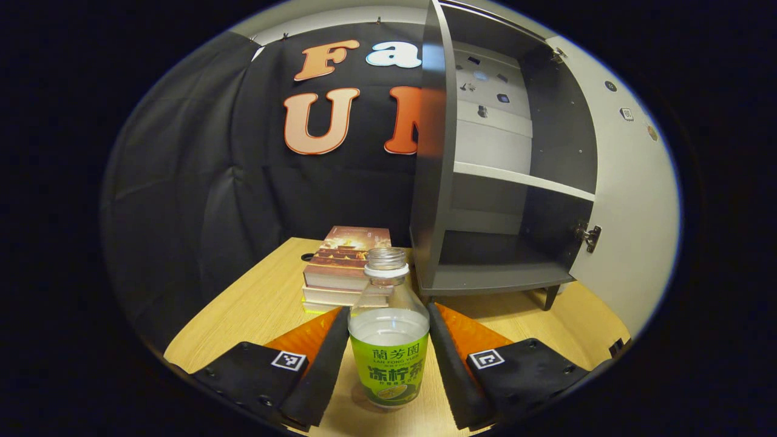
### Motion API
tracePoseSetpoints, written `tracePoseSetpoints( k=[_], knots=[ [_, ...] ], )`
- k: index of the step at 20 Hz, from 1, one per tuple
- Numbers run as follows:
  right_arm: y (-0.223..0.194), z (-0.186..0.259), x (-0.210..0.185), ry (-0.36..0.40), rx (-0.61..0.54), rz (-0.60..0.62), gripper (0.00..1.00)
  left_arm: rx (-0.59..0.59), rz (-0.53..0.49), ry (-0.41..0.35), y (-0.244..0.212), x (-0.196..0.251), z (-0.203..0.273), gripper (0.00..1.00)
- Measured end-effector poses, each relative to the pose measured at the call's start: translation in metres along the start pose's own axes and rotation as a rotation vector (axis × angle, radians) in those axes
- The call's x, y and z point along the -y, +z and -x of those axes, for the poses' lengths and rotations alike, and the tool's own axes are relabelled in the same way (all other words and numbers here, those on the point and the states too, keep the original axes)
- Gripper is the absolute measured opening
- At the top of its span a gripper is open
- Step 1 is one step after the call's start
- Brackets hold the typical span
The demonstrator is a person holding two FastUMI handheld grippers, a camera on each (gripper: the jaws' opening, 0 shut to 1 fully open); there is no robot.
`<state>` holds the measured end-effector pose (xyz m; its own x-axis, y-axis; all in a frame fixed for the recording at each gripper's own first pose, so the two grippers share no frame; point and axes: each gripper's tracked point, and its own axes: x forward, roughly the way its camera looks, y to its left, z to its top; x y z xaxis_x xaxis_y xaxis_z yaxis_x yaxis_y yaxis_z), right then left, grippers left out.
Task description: Open the cabinet door with the right hand, grasp the bottle in the cabinet with the left hand and place it on the coaster, then close the cabinet door with the right hand.
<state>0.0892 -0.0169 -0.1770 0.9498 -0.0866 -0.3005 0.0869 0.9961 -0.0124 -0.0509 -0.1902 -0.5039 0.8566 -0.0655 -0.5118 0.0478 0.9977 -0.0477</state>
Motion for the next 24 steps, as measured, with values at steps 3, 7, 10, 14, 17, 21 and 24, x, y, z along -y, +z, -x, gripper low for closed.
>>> tracePoseSetpoints(
  k=[3, 7, 10, 14, 17, 21, 24],
  knots=[
    [-0.001, 0.0, 0.003, -0.014, -0.006, 0.004, 0.98, -0.018, 0.0, 0.012, -0.014, -0.004, -0.007, 0.82],
    [-0.003, 0.002, 0.006, -0.028, -0.019, 0.009, 0.93, -0.011, -0.013, 0.033, -0.022, -0.01, -0.014, 0.83],
    [-0.004, 0.0, 0.008, -0.043, -0.024, 0.006, 0.93, -0.017, -0.002, 0.03, -0.03, -0.01, -0.015, 0.83],
    [-0.005, -0.001, 0.009, -0.045, -0.029, 0.007, 0.98, 0.01, -0.031, 0.037, -0.029, -0.007, -0.009, 0.83],
    [-0.007, 0.0, 0.008, -0.039, -0.037, 0.003, 0.93, 0.006, -0.051, 0.052, -0.031, -0.007, -0.003, 0.84],
    [-0.008, -0.001, 0.007, -0.035, -0.037, -0.007, 0.93, 0.014, -0.078, 0.067, -0.029, -0.009, 0.004, 0.84],
    [-0.01, -0.002, 0.006, -0.029, -0.046, -0.008, 0.93, 0.009, -0.075, 0.076, -0.031, -0.011, 0.009, 0.86]
  ],
)
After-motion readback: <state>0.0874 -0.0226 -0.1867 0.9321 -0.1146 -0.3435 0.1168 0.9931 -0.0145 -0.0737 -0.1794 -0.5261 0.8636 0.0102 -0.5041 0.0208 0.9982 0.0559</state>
